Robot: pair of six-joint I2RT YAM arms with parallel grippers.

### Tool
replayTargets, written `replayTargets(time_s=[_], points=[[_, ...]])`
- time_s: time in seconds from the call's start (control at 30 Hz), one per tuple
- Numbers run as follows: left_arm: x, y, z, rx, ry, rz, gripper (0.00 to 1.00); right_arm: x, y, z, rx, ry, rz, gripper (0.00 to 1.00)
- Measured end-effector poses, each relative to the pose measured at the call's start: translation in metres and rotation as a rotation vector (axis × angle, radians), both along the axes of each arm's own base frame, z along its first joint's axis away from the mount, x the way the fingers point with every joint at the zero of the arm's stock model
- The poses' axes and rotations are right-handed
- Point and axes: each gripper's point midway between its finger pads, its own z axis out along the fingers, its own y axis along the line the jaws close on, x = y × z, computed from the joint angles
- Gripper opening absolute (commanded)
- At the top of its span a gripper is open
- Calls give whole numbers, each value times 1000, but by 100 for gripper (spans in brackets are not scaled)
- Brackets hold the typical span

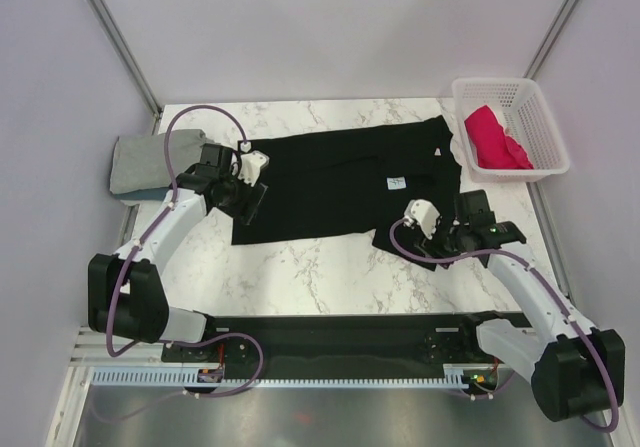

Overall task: Fold and stack the t-shirts
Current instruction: Fold the tshirt

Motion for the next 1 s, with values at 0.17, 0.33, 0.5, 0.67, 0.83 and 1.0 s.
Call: replayTargets(time_s=[0.17,0.33,0.5,0.67,0.83,1.0], points=[[1,0,0,-1,-3,1,75,-21,10,-35,-33,96,60,56],[-2,1,-6,1,9,6,74,-7,34,-51,-36,133,74,58],[-14,4,-18,12,57,15,74,9,41,-55,-85,87,96,58],[-15,5,-17,17,65,20,74,17,31,-56,-163,40,114,58],[-11,5,-15,20,63,29,74,10,18,-53,-221,3,146,59],[1,2,-13,15,66,38,74,-1,12,-48,-239,4,161,60]])
